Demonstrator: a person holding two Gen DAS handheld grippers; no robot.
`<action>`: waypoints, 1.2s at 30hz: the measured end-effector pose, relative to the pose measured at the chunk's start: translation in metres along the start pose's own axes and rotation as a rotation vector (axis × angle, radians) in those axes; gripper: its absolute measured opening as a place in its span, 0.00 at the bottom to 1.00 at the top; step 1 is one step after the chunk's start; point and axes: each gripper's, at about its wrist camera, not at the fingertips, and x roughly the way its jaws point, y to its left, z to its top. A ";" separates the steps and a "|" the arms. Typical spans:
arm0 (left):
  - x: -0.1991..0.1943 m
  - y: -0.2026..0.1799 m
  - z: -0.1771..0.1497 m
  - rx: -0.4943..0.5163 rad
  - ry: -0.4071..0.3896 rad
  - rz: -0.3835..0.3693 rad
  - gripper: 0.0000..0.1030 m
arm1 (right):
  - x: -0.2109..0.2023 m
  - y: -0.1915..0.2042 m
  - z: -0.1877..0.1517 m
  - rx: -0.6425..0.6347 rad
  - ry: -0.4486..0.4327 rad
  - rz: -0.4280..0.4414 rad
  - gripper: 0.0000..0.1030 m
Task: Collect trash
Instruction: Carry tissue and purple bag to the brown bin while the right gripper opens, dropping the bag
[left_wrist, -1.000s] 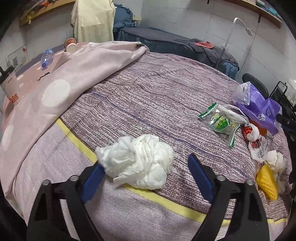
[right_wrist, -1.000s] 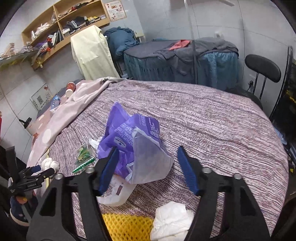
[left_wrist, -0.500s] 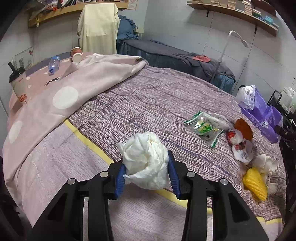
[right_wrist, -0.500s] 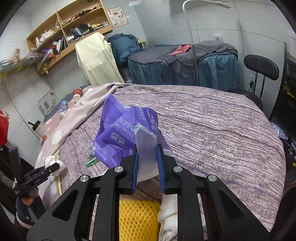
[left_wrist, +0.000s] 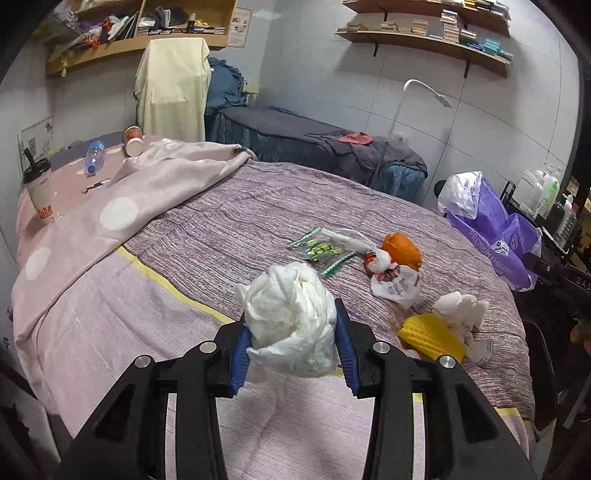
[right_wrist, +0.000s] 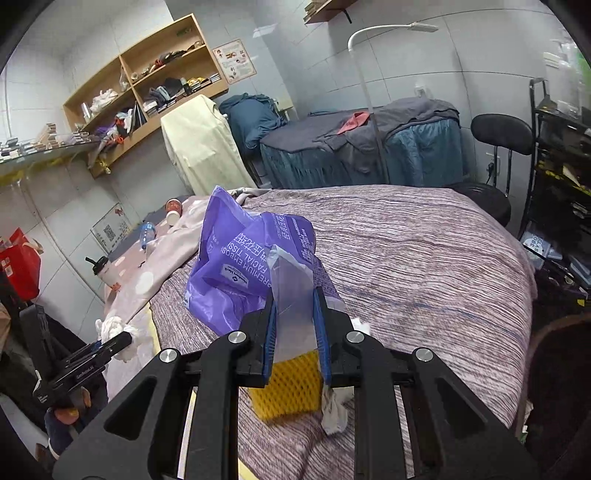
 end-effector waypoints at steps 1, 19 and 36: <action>-0.003 -0.005 -0.002 0.005 -0.003 -0.010 0.38 | -0.005 -0.002 -0.002 0.007 -0.005 -0.003 0.19; -0.033 -0.094 -0.028 0.095 -0.015 -0.161 0.38 | -0.102 -0.086 -0.048 0.181 -0.108 -0.110 0.19; -0.041 -0.156 -0.045 0.157 0.003 -0.272 0.38 | -0.179 -0.177 -0.094 0.359 -0.180 -0.305 0.19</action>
